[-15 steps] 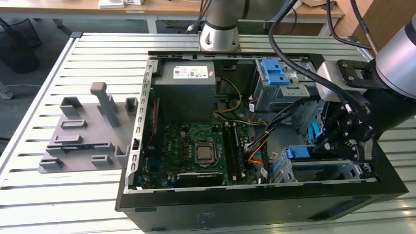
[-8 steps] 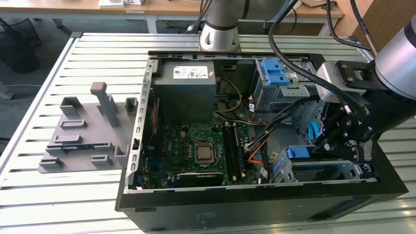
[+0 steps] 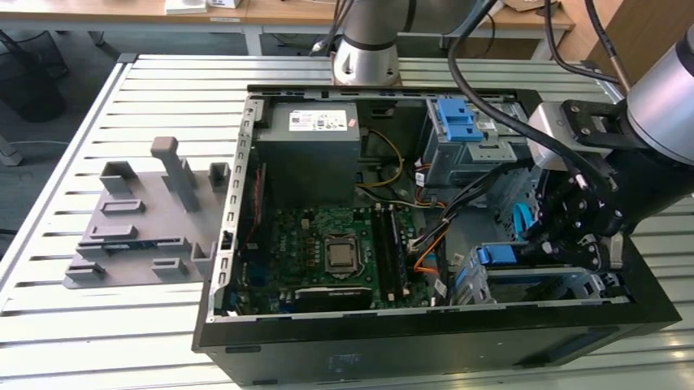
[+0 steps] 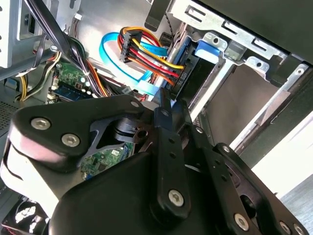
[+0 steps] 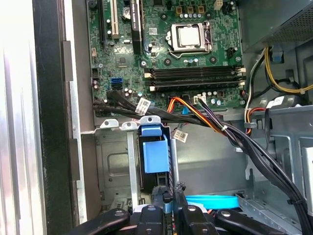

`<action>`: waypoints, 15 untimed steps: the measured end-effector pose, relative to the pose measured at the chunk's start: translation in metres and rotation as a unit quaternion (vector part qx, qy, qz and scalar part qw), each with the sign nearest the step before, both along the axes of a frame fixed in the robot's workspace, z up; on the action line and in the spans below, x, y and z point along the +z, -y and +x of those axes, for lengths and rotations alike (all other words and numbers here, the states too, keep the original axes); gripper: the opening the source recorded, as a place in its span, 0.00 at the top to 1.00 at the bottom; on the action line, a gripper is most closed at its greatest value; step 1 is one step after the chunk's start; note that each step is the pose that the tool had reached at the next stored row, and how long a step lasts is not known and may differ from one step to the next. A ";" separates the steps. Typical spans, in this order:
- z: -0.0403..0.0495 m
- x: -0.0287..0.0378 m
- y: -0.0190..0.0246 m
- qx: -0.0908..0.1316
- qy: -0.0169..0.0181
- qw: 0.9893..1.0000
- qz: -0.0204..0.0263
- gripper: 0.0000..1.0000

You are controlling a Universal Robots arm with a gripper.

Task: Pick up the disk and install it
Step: 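Insert the second disk wire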

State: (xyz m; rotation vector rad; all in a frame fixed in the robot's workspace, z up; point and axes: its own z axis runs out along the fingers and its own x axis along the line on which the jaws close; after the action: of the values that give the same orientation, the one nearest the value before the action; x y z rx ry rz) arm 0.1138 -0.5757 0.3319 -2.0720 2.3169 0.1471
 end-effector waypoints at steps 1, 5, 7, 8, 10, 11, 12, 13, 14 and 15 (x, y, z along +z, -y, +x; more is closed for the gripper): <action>0.0000 0.0007 0.0000 0.000 0.000 1.000 0.000 0.77; 0.0000 0.0036 0.0000 0.000 0.000 1.000 0.000 0.77; 0.0000 0.0057 0.0000 0.000 0.000 1.000 0.000 0.77; 0.0000 0.0069 0.0000 0.000 0.000 1.000 0.000 0.77; 0.0000 0.0094 0.0000 0.000 0.000 1.000 0.000 0.77; 0.0000 0.0107 0.0000 0.000 0.000 1.000 0.000 0.77; 0.0000 0.0120 0.0000 0.000 0.000 1.000 0.000 0.77; 0.0000 0.0130 0.0000 0.000 0.000 1.000 0.000 0.77; 0.0000 0.0131 0.0000 0.000 0.000 1.000 0.000 0.77; 0.0000 0.0131 0.0000 0.000 0.000 1.000 0.000 0.77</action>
State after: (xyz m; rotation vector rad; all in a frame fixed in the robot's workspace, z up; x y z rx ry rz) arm 0.1138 -0.5757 0.3450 -2.0720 2.3168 0.1473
